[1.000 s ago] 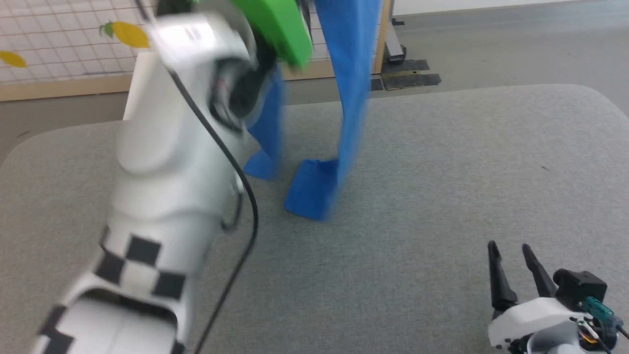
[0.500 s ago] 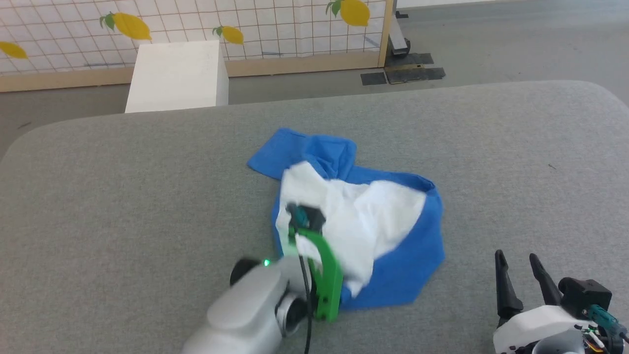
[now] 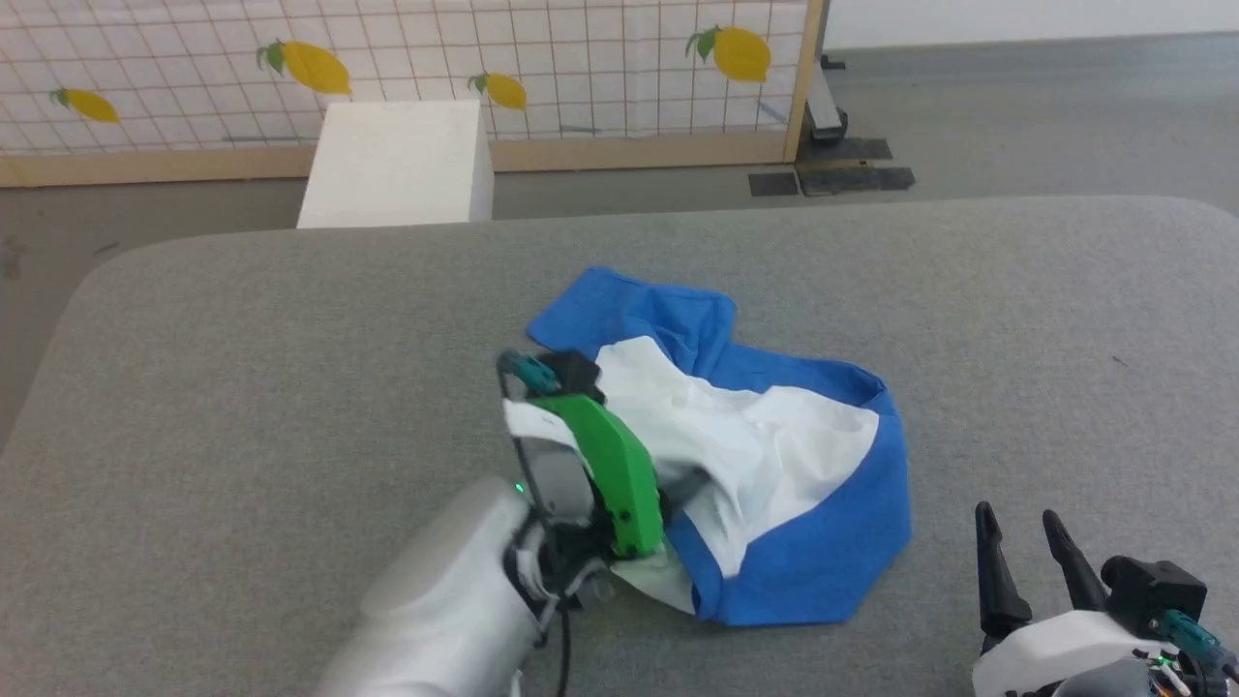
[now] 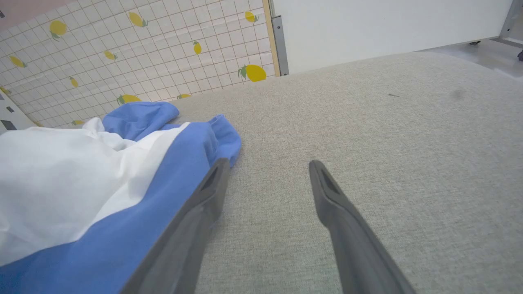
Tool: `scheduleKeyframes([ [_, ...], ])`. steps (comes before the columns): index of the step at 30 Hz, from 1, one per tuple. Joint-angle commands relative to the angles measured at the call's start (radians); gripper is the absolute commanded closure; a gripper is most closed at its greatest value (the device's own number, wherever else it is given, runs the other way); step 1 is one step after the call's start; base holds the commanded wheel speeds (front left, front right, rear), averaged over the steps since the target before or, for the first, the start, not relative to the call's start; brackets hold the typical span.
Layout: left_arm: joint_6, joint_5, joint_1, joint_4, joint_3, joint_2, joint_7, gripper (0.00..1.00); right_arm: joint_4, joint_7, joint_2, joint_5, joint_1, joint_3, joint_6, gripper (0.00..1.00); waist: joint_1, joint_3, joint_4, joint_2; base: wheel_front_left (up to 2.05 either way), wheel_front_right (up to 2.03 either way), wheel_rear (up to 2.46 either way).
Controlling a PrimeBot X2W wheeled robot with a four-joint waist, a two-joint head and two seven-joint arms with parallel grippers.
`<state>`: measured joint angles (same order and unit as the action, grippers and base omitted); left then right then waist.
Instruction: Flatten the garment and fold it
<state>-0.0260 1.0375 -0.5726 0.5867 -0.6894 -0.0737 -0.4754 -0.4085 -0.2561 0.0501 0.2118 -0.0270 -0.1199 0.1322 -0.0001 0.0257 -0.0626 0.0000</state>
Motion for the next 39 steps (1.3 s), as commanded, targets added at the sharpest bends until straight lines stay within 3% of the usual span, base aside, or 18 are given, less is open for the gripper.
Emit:
scheduleKeyframes([
  [1, -0.012, 0.003, -0.013, -0.03, 0.02, -0.03, 0.013, 0.0, 0.003, -0.006, 0.0, 0.001, 0.013, -0.002, -0.002, 0.0, 0.0001, -0.025, 0.02, 0.0, 0.0, 0.0, 0.0],
  [8, -0.073, 0.044, 0.016, -0.236, 0.17, -0.118, 0.118, 0.0, 0.019, -0.006, 0.0, 0.001, 0.024, -0.026, -0.002, 0.0, 0.0001, -0.066, 0.055, 0.0, 0.0, 0.0, 0.0],
  [9, -0.095, 0.021, 0.032, -0.284, 0.213, -0.153, 0.19, 0.0, 0.023, -0.006, 0.0, 0.002, 0.026, -0.029, -0.002, 0.0, 0.0001, -0.073, 0.063, 0.0, 0.0, 0.0, 0.0],
  [14, -0.134, -0.041, 0.113, -0.366, 0.342, -0.208, 0.445, 0.0, 0.037, -0.006, 0.0, 0.001, 0.027, -0.035, -0.002, 0.0, 0.0001, -0.082, 0.076, 0.0, 0.0, 0.0, 0.0],
  [21, -0.156, -0.23, 0.235, -0.417, 0.349, -0.3, 0.684, 0.0, 0.065, -0.002, 0.0, -0.006, 0.032, -0.04, -0.002, 0.0, 0.0001, -0.084, 0.085, 0.0, 0.0, 0.0, 0.0],
  [27, -0.162, -0.404, 0.318, -0.438, 0.305, -0.335, 0.733, 0.0, 0.1, 0.041, 0.0, -0.031, 0.032, -0.027, -0.002, 0.0, 0.0001, -0.069, 0.081, 0.0, 0.0, 0.0, 0.0],
  [32, -0.153, -0.458, 0.376, -0.449, 0.318, -0.319, 0.736, 0.0, 0.126, 0.155, 0.0, -0.05, 0.021, -0.016, -0.002, 0.0, 0.0001, -0.044, 0.074, 0.0, 0.0, 0.0, 0.0],
  [39, -0.139, -0.503, 0.452, -0.483, 0.382, -0.248, 0.737, 0.0, 0.099, 0.552, 0.003, -0.127, -0.057, 0.014, -0.002, 0.0, 0.0001, -0.012, 0.076, 0.0, 0.0, 0.0, 0.0],
])
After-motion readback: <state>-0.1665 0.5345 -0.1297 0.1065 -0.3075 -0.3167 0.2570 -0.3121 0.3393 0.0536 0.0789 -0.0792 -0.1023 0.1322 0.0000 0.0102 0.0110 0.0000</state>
